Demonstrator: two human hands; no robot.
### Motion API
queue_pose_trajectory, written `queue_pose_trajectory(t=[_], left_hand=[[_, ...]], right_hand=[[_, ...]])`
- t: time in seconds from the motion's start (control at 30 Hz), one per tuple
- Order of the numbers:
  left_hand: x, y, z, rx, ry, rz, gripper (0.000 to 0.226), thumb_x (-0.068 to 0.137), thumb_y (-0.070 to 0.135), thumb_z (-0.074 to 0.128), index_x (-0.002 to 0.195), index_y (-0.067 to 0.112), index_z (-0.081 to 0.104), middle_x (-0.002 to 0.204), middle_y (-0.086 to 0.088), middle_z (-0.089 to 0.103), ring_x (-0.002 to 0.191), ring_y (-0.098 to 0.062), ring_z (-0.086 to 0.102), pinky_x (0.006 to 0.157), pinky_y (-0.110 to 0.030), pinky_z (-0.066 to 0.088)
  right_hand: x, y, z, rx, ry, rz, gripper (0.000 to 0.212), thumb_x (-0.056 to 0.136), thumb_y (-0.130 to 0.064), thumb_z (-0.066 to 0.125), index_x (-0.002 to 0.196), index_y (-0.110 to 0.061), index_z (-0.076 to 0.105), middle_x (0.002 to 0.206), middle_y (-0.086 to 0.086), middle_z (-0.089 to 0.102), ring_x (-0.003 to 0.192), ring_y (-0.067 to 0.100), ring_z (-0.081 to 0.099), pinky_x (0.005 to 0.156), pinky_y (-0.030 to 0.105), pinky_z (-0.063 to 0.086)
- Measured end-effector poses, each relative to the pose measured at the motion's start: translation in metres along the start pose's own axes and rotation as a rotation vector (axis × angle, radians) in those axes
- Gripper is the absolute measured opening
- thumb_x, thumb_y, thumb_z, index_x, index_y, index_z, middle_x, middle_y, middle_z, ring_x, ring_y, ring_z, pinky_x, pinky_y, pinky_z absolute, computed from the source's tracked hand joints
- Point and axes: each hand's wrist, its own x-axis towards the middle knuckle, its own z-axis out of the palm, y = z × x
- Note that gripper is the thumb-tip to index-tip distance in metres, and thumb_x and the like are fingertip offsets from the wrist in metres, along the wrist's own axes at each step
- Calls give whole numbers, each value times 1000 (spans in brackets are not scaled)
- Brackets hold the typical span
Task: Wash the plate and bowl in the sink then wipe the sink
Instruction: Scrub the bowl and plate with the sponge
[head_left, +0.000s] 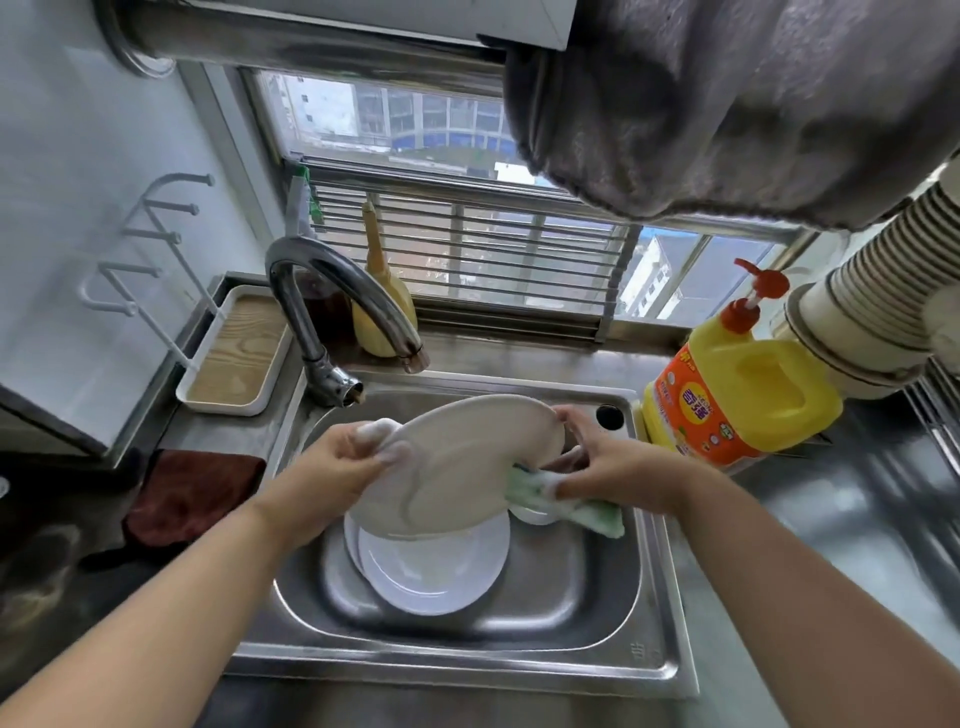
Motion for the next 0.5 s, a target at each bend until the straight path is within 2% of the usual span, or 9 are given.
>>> queue_pose_trajectory(t=[0.07,0.13,0.23,0.37,0.43,0.5], left_hand=[[2,-1,-7,-9,11,-13,19,89,8,59,74,13,68,70,0,61,64,-6,56,59,-12,45],[3,-4,-11,-2,63,-31,24,92,1,53,74,9,66,66,1,62,61,-5,56,57,-12,45],[4,-14,-10,34,138,-55,19,90,6,54,72,6,59,62,1,58,58,-8,51,53,-12,42],[2,-26,-7,-23,247,-90,20,77,24,62,74,5,55,66,-6,56,58,-10,52,56,-16,45],[2,-34,-3,-30,289,-83,17,80,19,64,75,6,54,85,-8,59,68,-5,57,67,-13,45],[-1,-40,0,59,358,-108,18,84,19,67,78,8,56,120,-5,52,92,10,56,80,-4,39]], right_hand=[[-1,-2,-5,75,-54,-11,52,83,-8,68,127,-17,41,102,5,70,86,10,67,74,22,54],[0,0,-1,118,-109,-6,44,81,-6,68,121,-9,49,104,10,68,87,13,65,74,24,53],[3,3,10,91,-114,-17,52,69,-18,73,116,-5,56,103,8,67,89,15,64,74,24,52],[5,1,21,49,-74,-40,59,56,-33,74,104,-1,63,93,9,67,83,19,62,76,32,50],[4,-1,22,18,-61,-44,52,57,-31,75,100,-2,64,85,6,67,76,16,62,70,27,50],[1,-5,21,-10,-43,-48,40,63,-26,73,97,-6,65,78,2,67,70,11,62,63,22,49]])
